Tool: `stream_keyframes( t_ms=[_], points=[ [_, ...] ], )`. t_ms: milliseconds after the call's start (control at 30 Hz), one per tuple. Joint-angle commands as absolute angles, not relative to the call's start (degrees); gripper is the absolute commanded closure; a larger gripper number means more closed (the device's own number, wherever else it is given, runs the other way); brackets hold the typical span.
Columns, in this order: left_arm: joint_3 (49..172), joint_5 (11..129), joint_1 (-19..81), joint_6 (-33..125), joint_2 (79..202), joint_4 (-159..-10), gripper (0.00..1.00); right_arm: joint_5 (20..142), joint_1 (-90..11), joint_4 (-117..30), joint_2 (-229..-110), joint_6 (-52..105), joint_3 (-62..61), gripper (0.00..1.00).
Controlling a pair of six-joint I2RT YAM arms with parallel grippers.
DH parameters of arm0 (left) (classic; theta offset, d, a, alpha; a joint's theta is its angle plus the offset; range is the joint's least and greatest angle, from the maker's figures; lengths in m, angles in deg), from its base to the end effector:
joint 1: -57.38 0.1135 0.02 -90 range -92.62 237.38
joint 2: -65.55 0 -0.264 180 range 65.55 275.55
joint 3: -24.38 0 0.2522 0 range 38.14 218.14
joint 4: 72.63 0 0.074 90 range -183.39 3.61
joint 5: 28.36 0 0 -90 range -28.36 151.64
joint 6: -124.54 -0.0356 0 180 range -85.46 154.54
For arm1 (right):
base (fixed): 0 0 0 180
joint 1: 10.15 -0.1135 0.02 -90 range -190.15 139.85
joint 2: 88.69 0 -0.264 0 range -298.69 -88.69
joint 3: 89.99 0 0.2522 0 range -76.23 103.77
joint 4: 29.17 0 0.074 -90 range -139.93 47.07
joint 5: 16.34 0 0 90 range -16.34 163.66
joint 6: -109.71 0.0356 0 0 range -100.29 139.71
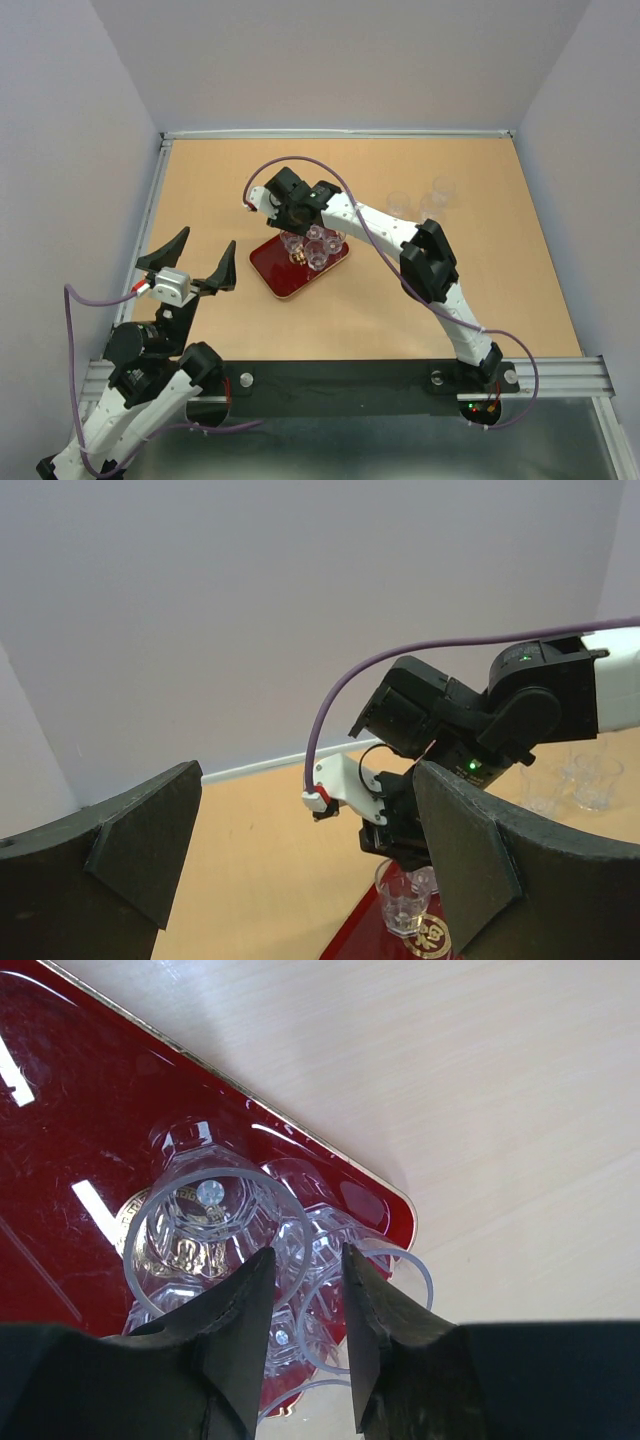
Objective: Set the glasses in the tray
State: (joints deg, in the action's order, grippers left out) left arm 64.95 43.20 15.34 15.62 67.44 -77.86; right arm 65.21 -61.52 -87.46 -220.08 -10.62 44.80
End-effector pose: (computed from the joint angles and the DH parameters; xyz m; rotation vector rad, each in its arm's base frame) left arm 0.0394 -0.0204 0.3392 0.2420 0.9936 -0.2090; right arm 0.3219 0.3945 0.2372 -1.5994 1.9395 -0.0374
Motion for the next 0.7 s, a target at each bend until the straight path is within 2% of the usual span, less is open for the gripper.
stream_keyframes(
  t_ms=[0,433,667],
  points=[
    [65.13,43.79,15.72,16.08,67.31,-75.23,0.01,64.52,-61.39,-85.47,-218.77,-10.26,48.66,0.61],
    [63.81,48.27,15.72,16.34,67.49,-73.48,0.01,66.53,-60.86,-85.21,-209.81,-9.12,47.61,0.59],
    [61.7,49.34,15.81,21.35,68.27,-69.96,0.01,73.3,-54.8,-85.12,-200.94,-7.1,38.57,0.58]
  ],
)
